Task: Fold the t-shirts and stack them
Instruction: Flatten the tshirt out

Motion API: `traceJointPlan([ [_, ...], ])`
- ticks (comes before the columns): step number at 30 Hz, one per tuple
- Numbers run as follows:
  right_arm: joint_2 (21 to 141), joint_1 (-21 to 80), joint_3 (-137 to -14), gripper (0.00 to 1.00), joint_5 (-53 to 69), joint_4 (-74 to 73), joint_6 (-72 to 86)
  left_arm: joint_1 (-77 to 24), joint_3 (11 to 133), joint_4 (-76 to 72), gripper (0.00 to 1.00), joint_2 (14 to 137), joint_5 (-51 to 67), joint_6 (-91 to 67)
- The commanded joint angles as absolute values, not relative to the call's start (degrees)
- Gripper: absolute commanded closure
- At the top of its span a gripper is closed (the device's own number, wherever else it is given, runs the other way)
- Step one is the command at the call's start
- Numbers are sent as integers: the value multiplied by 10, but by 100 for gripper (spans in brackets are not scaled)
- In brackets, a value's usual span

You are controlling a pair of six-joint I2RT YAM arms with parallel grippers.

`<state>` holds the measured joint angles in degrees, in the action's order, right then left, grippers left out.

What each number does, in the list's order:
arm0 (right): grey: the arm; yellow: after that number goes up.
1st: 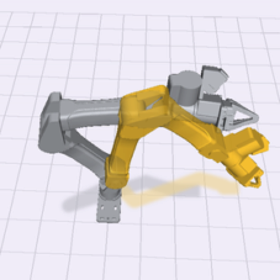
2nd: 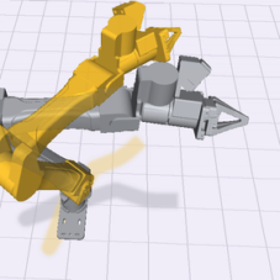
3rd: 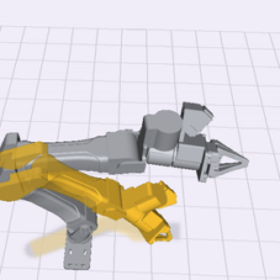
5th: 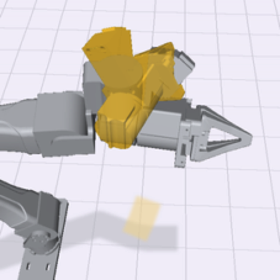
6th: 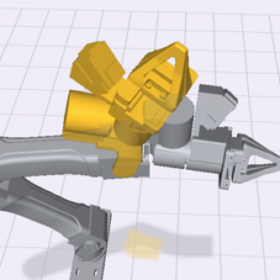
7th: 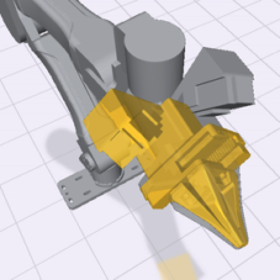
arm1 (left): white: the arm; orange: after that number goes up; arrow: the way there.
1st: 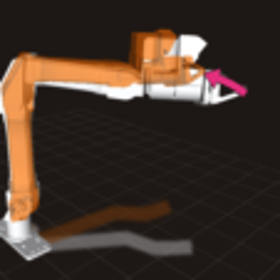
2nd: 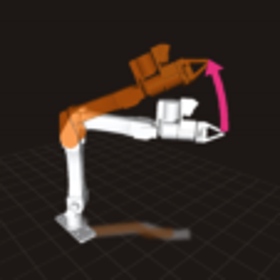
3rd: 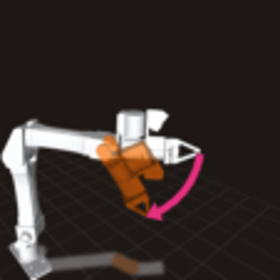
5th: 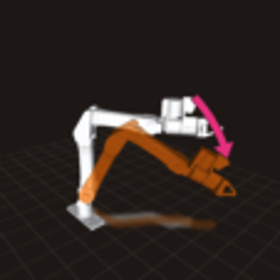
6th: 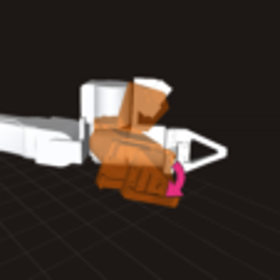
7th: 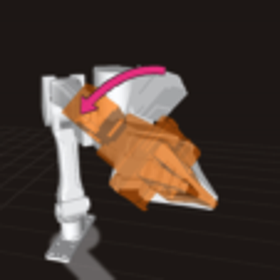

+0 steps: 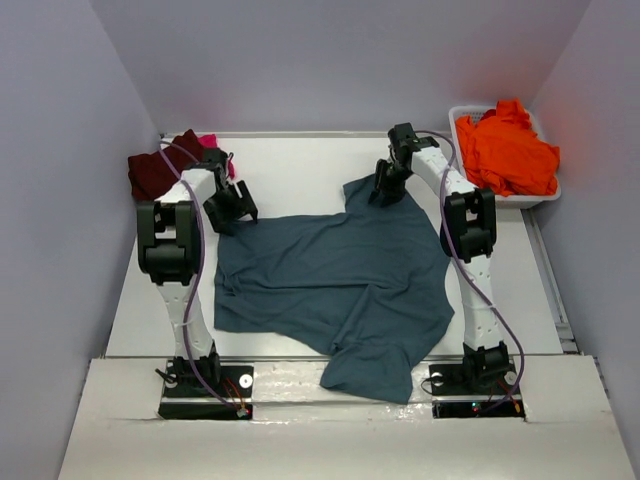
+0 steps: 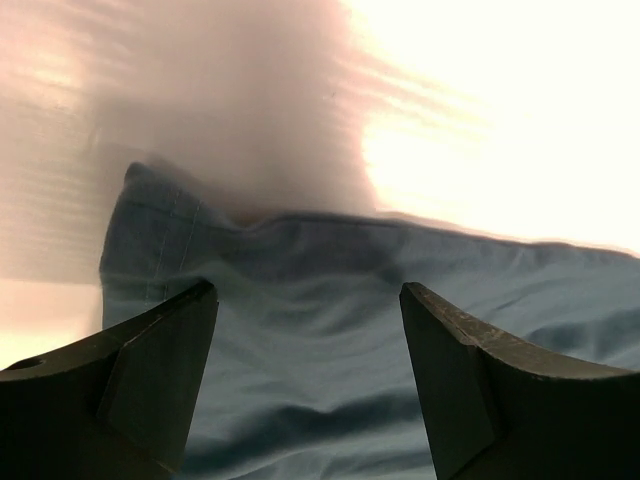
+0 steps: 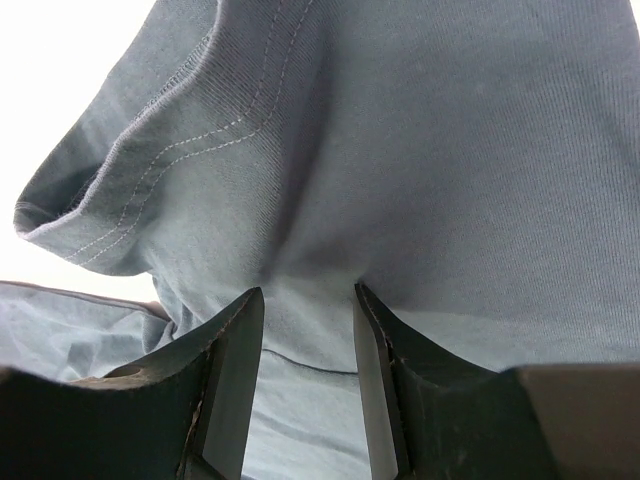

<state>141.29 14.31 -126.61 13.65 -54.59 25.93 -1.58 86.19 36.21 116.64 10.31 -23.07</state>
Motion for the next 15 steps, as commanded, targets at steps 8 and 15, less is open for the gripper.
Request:
traceJointPlan([
  [8, 1439, 104, -1278, 52, 134, -568, 279, -15, 1025, 418, 15, 1264, 99, -227],
  [15, 1490, 63, -1352, 52, 141, -594, 287, -15, 1122, 441, 15, 1334, 109, -233],
])
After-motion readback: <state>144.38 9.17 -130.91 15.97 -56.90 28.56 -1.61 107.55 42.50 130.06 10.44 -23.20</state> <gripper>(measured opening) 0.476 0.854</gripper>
